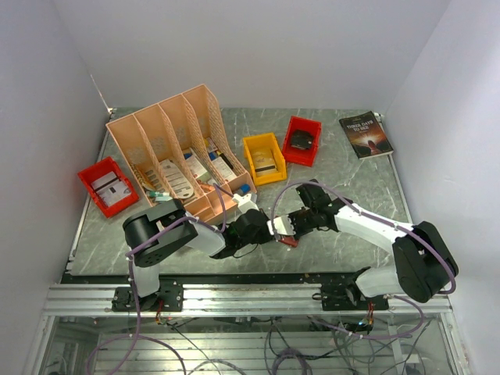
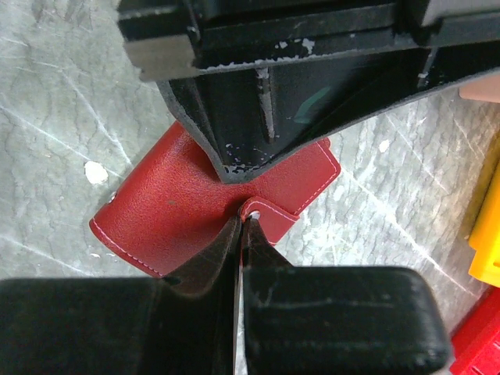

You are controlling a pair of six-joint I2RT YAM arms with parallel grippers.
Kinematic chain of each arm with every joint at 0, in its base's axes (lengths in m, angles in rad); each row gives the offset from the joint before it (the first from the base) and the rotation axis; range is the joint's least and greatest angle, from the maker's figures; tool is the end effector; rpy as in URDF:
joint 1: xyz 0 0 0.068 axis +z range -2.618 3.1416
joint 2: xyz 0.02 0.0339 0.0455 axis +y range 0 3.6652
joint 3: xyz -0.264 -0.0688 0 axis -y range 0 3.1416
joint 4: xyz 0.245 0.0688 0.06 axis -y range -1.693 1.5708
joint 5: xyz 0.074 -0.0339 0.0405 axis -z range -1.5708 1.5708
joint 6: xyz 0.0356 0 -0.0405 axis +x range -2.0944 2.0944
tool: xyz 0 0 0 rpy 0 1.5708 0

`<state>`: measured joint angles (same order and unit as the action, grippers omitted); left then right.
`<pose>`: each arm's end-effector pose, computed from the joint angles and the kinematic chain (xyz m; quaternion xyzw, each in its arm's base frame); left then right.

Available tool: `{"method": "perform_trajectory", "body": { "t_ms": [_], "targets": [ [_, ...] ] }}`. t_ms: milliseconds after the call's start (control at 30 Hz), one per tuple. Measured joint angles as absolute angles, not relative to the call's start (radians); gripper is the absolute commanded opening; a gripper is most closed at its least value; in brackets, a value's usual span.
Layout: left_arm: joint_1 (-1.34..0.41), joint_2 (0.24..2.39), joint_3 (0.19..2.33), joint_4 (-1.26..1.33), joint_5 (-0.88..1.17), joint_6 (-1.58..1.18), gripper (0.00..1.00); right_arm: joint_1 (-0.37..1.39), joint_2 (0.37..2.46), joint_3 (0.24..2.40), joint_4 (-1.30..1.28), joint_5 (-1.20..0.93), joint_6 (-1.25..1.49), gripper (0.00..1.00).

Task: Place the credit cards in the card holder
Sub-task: Close the card holder at the center of the board.

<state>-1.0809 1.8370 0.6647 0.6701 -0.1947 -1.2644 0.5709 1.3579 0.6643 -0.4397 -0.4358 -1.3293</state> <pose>0.1638 -0.2926 0.1132 -0.1278 0.8484 -0.4348 0.2736 0.1904 0.1402 0.1648 -0.8026 0.5162 0.1176 0.2749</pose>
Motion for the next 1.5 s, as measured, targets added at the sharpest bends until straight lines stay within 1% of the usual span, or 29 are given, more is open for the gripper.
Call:
{"method": "perform_trajectory", "body": {
  "t_ms": [633,967,1500],
  "targets": [
    [-1.073,1.842,0.655,0.698,-0.180,-1.269,0.13,0.641,1.355,0.660,-0.447,-0.318,-1.401,0.00],
    [-1.058,1.852,0.628,0.760,-0.150,-1.284,0.13,0.672,1.375,0.677,-0.472,-0.267,-1.435,0.00],
    [-1.031,1.885,0.603,0.854,-0.094,-1.308,0.13,0.778,1.394,0.679,-0.474,-0.118,-1.449,0.00]
  ]
}}
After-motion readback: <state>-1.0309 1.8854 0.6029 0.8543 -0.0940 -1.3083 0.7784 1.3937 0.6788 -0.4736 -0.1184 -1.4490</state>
